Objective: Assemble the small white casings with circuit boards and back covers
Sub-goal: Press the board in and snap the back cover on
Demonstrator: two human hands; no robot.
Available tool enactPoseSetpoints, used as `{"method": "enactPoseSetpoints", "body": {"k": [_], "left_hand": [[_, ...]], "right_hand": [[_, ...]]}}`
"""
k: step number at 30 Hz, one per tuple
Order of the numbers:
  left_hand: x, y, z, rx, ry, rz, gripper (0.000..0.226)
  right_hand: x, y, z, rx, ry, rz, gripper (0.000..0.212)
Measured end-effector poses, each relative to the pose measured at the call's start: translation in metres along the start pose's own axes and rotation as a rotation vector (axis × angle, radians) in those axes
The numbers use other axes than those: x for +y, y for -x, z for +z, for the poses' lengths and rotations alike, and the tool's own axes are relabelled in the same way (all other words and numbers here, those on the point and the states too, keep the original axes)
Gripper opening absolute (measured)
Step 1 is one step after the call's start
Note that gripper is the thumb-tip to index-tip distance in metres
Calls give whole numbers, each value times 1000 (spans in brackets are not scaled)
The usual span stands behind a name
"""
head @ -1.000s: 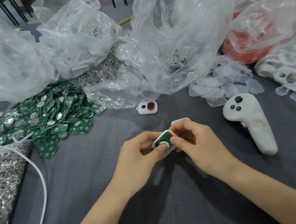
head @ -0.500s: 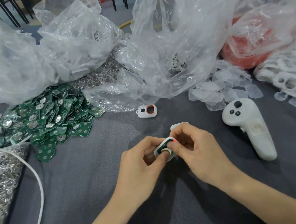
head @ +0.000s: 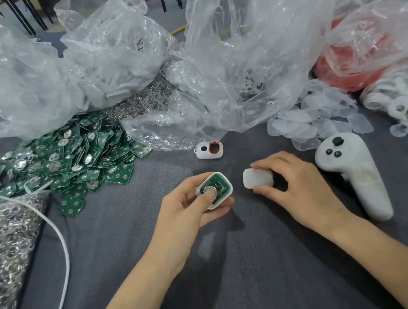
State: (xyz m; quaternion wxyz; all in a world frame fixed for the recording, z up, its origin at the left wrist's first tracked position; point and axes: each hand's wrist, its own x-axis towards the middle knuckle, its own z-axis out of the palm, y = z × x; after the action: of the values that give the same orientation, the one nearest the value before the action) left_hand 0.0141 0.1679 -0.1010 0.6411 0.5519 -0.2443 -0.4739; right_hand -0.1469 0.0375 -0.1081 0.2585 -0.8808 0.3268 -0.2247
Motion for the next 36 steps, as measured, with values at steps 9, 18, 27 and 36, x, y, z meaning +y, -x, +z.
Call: {"method": "enactPoseSetpoints", "body": {"k": [9,18,27,36], "left_hand": [[5,2,3,-129,18,-164,41],[2,2,0,-195,-33,-160,49],[4,6,-1,-266,-228,-76,35],[-1,8,-2,-277,-412,71,17]], "right_hand": [[-29,12,0,77,-156,-394,32],[-25,14,9,-64,-97,-411,29],[-23,12,4,-152,-268,-302,27],[-17,11,2,-277,-814,171,19]]}}
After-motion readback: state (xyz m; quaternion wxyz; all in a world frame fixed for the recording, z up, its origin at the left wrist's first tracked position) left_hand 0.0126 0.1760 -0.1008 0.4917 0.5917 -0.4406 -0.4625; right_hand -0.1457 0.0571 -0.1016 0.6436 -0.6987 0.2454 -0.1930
